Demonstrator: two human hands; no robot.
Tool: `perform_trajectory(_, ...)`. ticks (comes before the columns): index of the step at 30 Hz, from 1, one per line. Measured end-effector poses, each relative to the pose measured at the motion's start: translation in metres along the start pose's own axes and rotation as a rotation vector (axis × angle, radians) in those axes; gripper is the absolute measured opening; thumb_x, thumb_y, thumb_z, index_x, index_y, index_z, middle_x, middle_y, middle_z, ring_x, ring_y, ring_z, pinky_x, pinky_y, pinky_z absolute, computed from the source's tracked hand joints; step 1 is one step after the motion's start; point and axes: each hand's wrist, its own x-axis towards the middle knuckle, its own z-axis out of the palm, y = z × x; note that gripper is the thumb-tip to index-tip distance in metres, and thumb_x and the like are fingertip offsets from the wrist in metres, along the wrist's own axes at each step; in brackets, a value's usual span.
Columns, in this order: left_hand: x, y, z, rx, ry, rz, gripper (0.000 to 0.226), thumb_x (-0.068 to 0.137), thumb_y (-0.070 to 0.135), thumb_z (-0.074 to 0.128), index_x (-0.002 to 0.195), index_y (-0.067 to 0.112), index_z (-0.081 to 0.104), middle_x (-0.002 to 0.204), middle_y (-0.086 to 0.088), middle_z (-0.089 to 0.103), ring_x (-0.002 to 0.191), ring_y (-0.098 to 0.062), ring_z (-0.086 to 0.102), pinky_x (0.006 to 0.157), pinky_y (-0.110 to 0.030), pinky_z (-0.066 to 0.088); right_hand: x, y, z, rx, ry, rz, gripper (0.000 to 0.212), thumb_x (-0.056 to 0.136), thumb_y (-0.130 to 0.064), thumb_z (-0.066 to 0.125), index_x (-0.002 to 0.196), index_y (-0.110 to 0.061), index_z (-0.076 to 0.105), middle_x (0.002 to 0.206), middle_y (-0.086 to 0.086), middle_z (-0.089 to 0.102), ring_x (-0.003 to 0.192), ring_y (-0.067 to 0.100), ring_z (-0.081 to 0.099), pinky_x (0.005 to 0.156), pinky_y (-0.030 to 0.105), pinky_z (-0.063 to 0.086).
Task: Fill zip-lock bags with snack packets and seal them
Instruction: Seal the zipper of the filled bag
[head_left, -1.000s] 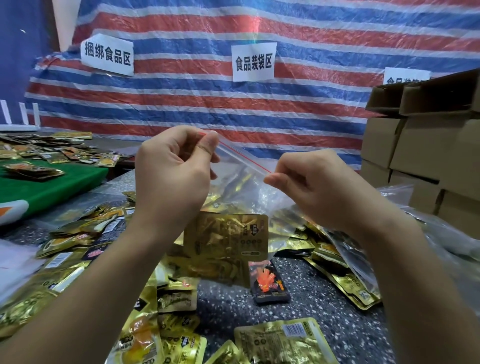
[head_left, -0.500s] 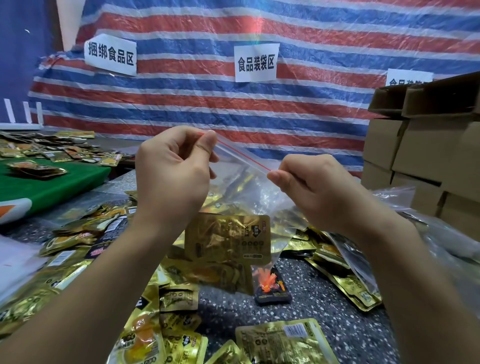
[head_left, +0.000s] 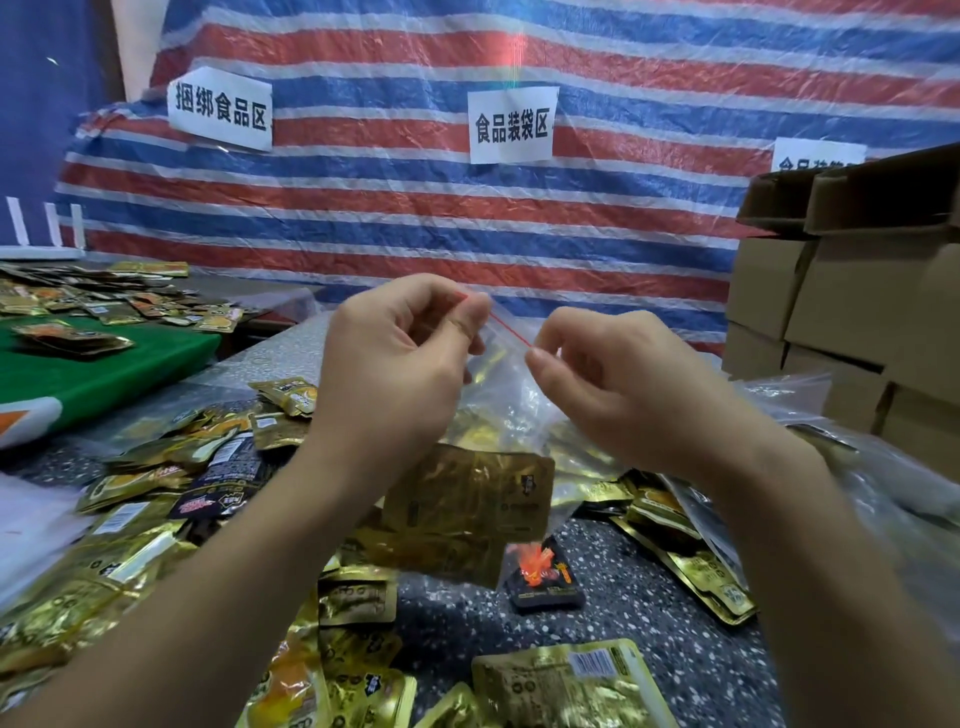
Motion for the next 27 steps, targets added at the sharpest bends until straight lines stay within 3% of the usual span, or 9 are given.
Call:
perform_trajectory(3, -0.009, 0.001, 0.008, -0.017, -0.084, 0.006, 0.014, 0.094, 0.014, 0.063, 0.084, 0.013, 0.072, 0.07, 0.002, 0.068, 0.056, -0.008, 0.062, 0.053, -0.021, 0.05, 0.003, -0.013, -0.001, 0.106, 0.086, -0.027, 0.033, 0.098, -0.043, 0.049, 0.085, -0.018, 0.065, 0.066, -0.005, 0.06, 0.062, 0.012, 0.056, 0.058, 0.04, 0.046)
perform_trajectory(10, -0.009, 0.002, 0.012, -0.153, -0.096, -0.103, 0.019, 0.095, 0.021, 0.062, 0.079, 0.014, 0.07, 0.069, -0.002, 0.068, 0.056, -0.013, 0.064, 0.051, -0.022, 0.05, 0.0, -0.012, -0.005, 0.223, 0.018, 0.017, 0.017, 0.096, -0.02, 0.063, 0.083, -0.011, 0.068, 0.069, 0.002, 0.065, 0.066, 0.019, 0.06, 0.063, 0.041, 0.046)
perform_trajectory(13, -0.012, 0.002, 0.014, -0.101, -0.012, -0.067, 0.021, 0.094, 0.021, 0.064, 0.074, 0.018, 0.069, 0.065, 0.002, 0.067, 0.054, -0.008, 0.062, 0.051, -0.019, 0.048, 0.0, -0.008, -0.006, 0.247, 0.042, -0.01, 0.016, 0.094, -0.016, 0.065, 0.082, -0.01, 0.071, 0.066, 0.002, 0.064, 0.062, 0.018, 0.057, 0.059, 0.036, 0.045)
perform_trajectory(19, -0.004, -0.003, 0.002, -0.032, 0.181, -0.04, 0.02, 0.095, 0.023, 0.064, 0.078, 0.017, 0.071, 0.066, 0.0, 0.068, 0.06, -0.015, 0.064, 0.054, -0.028, 0.052, -0.002, 0.006, -0.004, 0.227, 0.023, 0.023, 0.018, 0.095, -0.02, 0.063, 0.08, -0.014, 0.069, 0.067, 0.001, 0.064, 0.063, 0.017, 0.059, 0.059, 0.029, 0.045)
perform_trajectory(22, 0.004, -0.006, -0.009, -0.005, 0.249, -0.003, 0.018, 0.097, 0.025, 0.062, 0.082, 0.019, 0.07, 0.071, -0.003, 0.068, 0.063, -0.016, 0.065, 0.057, -0.031, 0.053, -0.004, 0.015, -0.006, 0.221, 0.043, 0.023, 0.016, 0.096, -0.018, 0.064, 0.081, -0.013, 0.07, 0.066, -0.003, 0.063, 0.06, 0.006, 0.055, 0.056, 0.017, 0.041)
perform_trajectory(25, 0.012, -0.013, -0.023, -0.005, 0.322, 0.0, 0.019, 0.098, 0.028, 0.06, 0.084, 0.018, 0.069, 0.072, -0.001, 0.067, 0.063, -0.014, 0.064, 0.057, -0.029, 0.053, -0.007, 0.03, -0.009, 0.17, 0.043, 0.044, 0.017, 0.095, -0.016, 0.066, 0.079, -0.012, 0.07, 0.064, -0.006, 0.061, 0.056, 0.0, 0.053, 0.055, 0.011, 0.038)
perform_trajectory(27, 0.024, -0.024, -0.04, -0.024, 0.417, -0.095, 0.021, 0.1, 0.035, 0.054, 0.083, 0.026, 0.062, 0.067, 0.007, 0.062, 0.055, -0.005, 0.062, 0.05, -0.02, 0.05, -0.017, 0.054, -0.018, 0.08, 0.005, 0.168, 0.021, 0.095, -0.018, 0.065, 0.074, -0.014, 0.068, 0.062, -0.006, 0.059, 0.053, 0.004, 0.05, 0.054, 0.017, 0.037)
